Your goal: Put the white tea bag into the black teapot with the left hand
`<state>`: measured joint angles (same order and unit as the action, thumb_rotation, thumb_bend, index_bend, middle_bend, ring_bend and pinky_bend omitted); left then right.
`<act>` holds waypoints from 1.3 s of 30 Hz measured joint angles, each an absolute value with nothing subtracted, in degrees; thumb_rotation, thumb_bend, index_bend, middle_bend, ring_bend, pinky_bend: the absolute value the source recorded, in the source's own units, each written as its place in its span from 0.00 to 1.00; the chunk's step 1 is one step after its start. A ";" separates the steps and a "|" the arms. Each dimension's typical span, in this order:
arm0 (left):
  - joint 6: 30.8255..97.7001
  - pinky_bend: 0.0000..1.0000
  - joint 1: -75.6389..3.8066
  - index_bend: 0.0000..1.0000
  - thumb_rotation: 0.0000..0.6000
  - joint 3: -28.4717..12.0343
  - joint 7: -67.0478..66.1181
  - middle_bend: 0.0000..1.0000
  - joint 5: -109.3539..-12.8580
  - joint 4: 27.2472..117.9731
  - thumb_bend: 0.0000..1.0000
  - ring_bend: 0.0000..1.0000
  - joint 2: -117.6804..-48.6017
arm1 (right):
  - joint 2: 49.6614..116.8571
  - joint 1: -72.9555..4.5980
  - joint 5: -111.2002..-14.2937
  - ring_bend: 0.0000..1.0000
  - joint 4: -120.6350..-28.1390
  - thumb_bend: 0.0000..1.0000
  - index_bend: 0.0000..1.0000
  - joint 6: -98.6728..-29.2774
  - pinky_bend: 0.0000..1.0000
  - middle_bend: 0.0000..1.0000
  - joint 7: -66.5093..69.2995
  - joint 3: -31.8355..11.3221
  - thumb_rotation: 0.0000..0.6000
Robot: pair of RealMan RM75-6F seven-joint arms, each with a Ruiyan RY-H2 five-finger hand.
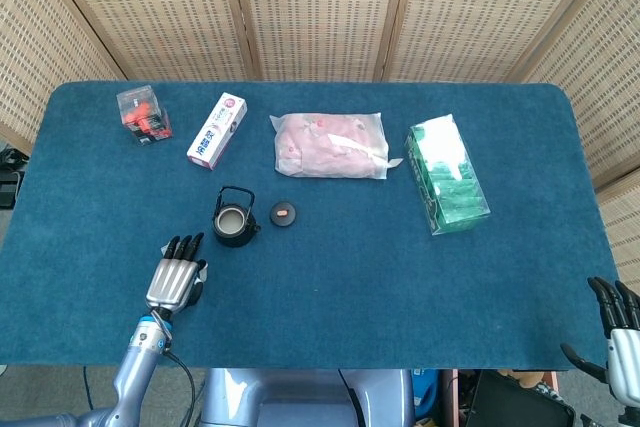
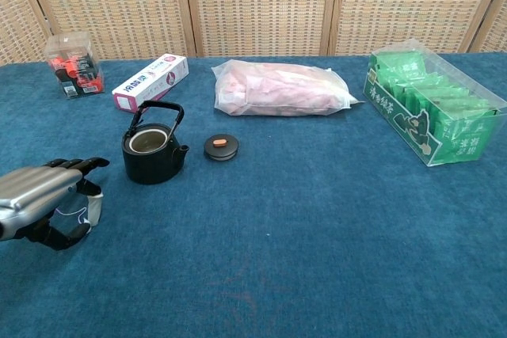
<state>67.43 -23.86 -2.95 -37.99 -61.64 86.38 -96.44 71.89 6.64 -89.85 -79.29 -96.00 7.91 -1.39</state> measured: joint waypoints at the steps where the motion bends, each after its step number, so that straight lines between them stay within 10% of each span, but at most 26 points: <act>1: 67.42 0.00 -23.86 0.56 1.00 -2.94 -38.00 0.00 -61.59 86.41 0.49 0.00 -96.43 | 71.89 6.64 -89.85 0.07 -79.28 0.01 0.12 -95.99 0.16 0.21 7.91 -1.40 1.00; 39: 77.92 0.00 -22.77 0.62 1.00 -6.28 -27.42 0.00 -78.57 103.52 0.49 0.00 -83.69 | 72.16 6.87 -90.38 0.07 -79.03 0.01 0.12 -96.61 0.16 0.21 8.34 -1.41 1.00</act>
<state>77.92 -22.77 -6.28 -27.42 -78.57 103.52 -83.69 72.16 6.87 -90.38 -79.03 -96.61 8.34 -1.41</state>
